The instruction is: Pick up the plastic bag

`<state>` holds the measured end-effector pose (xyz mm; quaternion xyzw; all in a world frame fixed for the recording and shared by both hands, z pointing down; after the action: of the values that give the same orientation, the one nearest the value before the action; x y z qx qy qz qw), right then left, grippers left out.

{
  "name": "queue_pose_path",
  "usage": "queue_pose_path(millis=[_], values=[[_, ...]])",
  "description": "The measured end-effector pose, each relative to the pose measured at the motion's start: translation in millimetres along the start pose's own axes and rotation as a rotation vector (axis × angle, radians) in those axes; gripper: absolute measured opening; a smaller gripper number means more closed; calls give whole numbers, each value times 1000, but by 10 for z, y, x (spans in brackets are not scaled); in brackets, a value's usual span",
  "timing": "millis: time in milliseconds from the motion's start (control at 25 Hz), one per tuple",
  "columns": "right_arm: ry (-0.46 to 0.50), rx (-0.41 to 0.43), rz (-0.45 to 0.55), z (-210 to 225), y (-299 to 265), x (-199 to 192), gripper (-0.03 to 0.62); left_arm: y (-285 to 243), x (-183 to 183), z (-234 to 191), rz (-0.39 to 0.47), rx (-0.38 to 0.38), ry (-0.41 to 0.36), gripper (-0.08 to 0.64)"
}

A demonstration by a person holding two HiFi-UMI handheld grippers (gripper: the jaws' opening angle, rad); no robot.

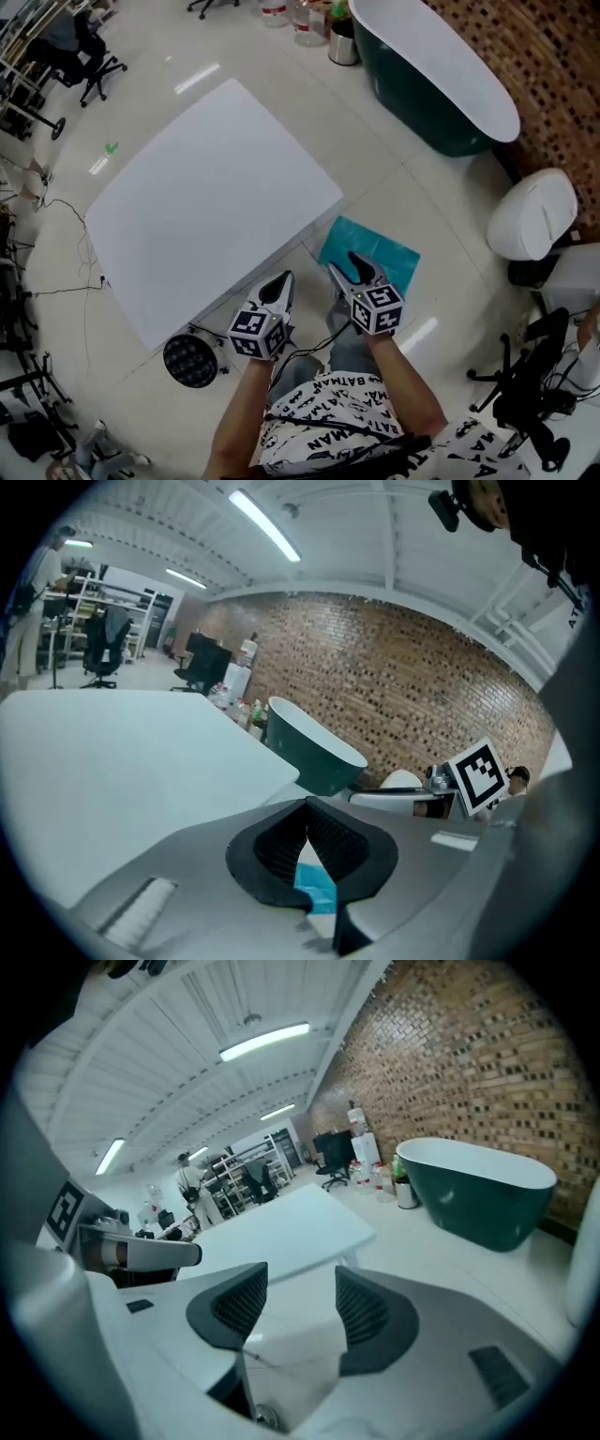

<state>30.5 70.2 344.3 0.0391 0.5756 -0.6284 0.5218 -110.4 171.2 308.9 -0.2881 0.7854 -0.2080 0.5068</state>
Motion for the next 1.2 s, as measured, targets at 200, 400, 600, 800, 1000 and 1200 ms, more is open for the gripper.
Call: queue_pose_path(millis=[200, 400, 600, 800, 1000, 1200], values=[[-138, -85, -134, 829, -109, -729, 273, -915, -401, 187, -131, -86, 16, 2], [-140, -113, -250, 1392, -487, -1271, 276, -1706, -790, 225, -233, -88, 12, 2], [-80, -121, -402, 1794, -1151, -1954, 316, -2423, -1316, 49, -351, -86, 23, 2], [-70, -101, -528, 2248, -1997, -2811, 331, -3145, -1896, -209, -417, -68, -21, 2], [-33, -73, -653, 2590, -2949, -3817, 331, -3831, -2528, -566, -469, -70, -30, 2], [12, -60, -683, 2682, -3746, -4408, 331, -4213, -2982, -972, -465, -57, -18, 2]])
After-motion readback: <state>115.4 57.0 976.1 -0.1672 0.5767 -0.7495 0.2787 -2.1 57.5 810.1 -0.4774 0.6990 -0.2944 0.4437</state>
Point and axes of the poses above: the fingertips, and each gripper's own axes: y backward along the fingers, z to its right, x out of its top, the point moved 5 cm from there along y, backward along the fingers, and after that the axes turned 12 degrees about -z, right-handed, at the moved point
